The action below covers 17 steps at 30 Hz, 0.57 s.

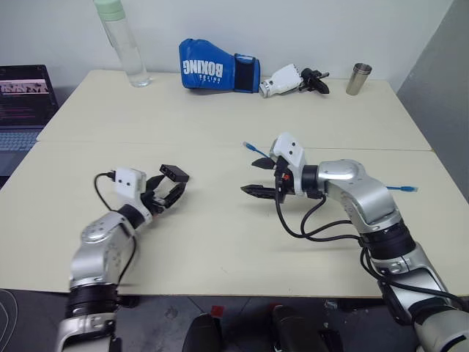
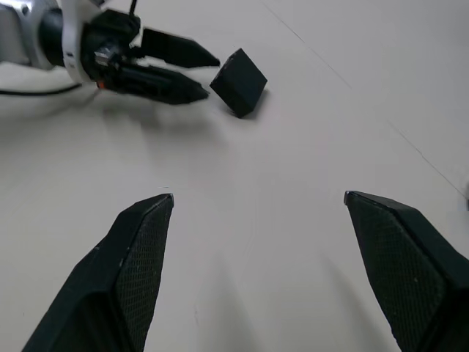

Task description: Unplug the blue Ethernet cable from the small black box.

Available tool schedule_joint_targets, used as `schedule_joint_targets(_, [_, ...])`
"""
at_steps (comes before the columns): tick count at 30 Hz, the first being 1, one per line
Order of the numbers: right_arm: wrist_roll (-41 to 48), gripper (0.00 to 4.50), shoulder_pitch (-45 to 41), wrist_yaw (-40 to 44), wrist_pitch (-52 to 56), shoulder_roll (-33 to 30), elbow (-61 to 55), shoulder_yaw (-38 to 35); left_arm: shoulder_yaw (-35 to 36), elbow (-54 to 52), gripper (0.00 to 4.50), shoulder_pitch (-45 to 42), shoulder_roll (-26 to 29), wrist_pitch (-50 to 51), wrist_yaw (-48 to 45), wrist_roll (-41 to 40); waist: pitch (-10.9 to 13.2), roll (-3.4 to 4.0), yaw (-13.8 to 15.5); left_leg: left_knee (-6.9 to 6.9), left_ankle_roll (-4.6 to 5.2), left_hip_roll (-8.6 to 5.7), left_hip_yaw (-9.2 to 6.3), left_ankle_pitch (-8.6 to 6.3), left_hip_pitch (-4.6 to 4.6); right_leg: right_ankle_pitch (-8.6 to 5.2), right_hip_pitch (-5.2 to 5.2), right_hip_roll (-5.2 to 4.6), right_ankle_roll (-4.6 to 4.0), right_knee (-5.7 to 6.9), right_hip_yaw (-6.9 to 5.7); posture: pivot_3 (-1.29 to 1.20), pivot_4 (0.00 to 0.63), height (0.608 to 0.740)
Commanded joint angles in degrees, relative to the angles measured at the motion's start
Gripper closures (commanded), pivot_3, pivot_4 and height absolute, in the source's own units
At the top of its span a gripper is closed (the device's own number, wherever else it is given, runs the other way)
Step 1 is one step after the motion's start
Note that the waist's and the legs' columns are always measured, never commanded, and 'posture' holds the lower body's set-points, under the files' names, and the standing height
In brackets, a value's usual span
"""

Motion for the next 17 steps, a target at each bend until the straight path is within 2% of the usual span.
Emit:
schedule_joint_targets(1, [2.6, 0.55, 0.7, 1.0, 1.6, -2.7, -4.7, -4.1, 3.0, -6.6, 0.68, 0.8, 5.9, 3.2, -3.0, -1.9, 0.0, 0.02, 0.0, 0.00, 0.00, 0.00, 0.00, 0.00, 0.01, 0.00, 0.00, 0.00, 0.00, 0.00, 0.01, 0.00, 0.150, 0.740])
schedule_joint_targets(7, [9.1, 0.55, 3.7, 5.0, 6.4, -10.4, -10.9, -10.3, 4.9, -13.9, 0.68, 2.4, 17.1, 10.6, -8.2, -3.4, 0.0, 0.01, 0.1, 0.00, 0.02, -0.07, 0.03, -0.01, 0.01, -0.01, 0.03, -0.01, 0.02, -0.06, -0.03, 0.00, 0.150, 0.740])
schedule_joint_targets(11, [13.6, 0.55, 6.7, 8.5, 9.1, -16.9, -13.3, -14.6, 6.5, -14.0, 0.68, 0.4, 23.0, 12.7, -13.7, -6.1, 0.1, -0.01, 0.1, -0.03, 0.02, -0.06, 0.06, -0.01, 0.00, -0.02, 0.02, 0.00, 0.01, -0.11, -0.04, 0.00, 0.150, 0.740])
schedule_joint_targets(13, [14.7, 0.55, 7.8, 8.9, 10.0, -19.3, -13.5, -16.1, 6.5, -13.8, 0.68, -0.9, 24.8, 13.6, -15.4, -7.2, 0.1, -0.01, 0.1, -0.04, 0.03, -0.07, 0.08, -0.02, 0.02, -0.02, 0.02, 0.02, 0.00, -0.09, -0.05, 0.00, 0.150, 0.740])
schedule_joint_targets(17, [15.1, 0.55, 7.9, 7.5, 9.8, -20.5, -12.3, -17.4, 5.9, -13.2, 0.68, -3.4, 24.5, 14.3, -16.1, -8.8, 0.1, 0.01, 0.0, -0.03, 0.04, -0.09, 0.15, -0.02, 0.06, -0.03, 0.02, 0.09, 0.01, -0.08, -0.01, 0.00, 0.150, 0.740])
